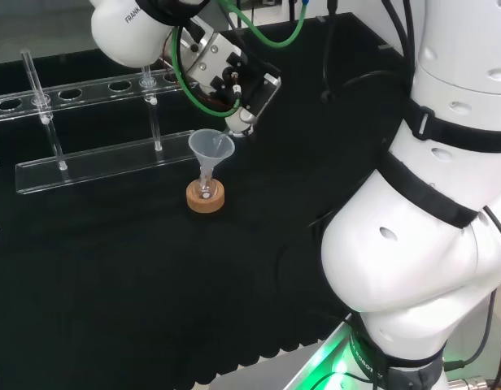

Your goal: Pour all the NaCl from the weighing funnel into the round-bottom flask.

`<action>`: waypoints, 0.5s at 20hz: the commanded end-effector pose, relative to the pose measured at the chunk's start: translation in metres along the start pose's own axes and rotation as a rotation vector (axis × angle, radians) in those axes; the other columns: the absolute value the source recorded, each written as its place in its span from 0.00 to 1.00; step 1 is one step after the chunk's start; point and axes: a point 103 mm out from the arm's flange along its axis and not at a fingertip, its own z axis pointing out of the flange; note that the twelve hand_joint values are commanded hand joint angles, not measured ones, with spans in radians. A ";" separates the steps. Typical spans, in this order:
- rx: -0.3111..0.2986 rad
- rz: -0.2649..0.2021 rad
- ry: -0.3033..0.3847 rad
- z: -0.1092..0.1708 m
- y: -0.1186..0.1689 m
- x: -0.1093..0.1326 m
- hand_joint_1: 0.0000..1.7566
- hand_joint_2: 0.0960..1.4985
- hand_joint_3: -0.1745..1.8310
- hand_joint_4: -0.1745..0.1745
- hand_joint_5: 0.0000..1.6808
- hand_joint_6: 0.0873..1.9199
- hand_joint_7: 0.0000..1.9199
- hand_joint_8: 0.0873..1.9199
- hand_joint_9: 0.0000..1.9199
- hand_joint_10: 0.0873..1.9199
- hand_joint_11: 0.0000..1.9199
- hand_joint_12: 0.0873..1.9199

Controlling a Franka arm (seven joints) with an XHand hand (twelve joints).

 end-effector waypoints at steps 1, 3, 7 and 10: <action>-0.009 0.006 -0.016 0.002 0.001 -0.004 0.63 0.43 0.39 1.00 0.73 0.35 0.36 0.30 0.54 0.11 0.42 0.53; 0.002 0.014 -0.039 0.000 0.000 -0.004 0.63 0.43 0.39 1.00 0.73 0.35 0.36 0.30 0.54 0.11 0.42 0.53; 0.018 0.027 -0.073 -0.002 0.000 -0.005 0.63 0.43 0.39 1.00 0.73 0.35 0.36 0.30 0.54 0.11 0.42 0.53; 0.031 0.034 -0.088 -0.005 0.000 -0.004 0.63 0.43 0.39 1.00 0.73 0.34 0.36 0.30 0.54 0.11 0.42 0.53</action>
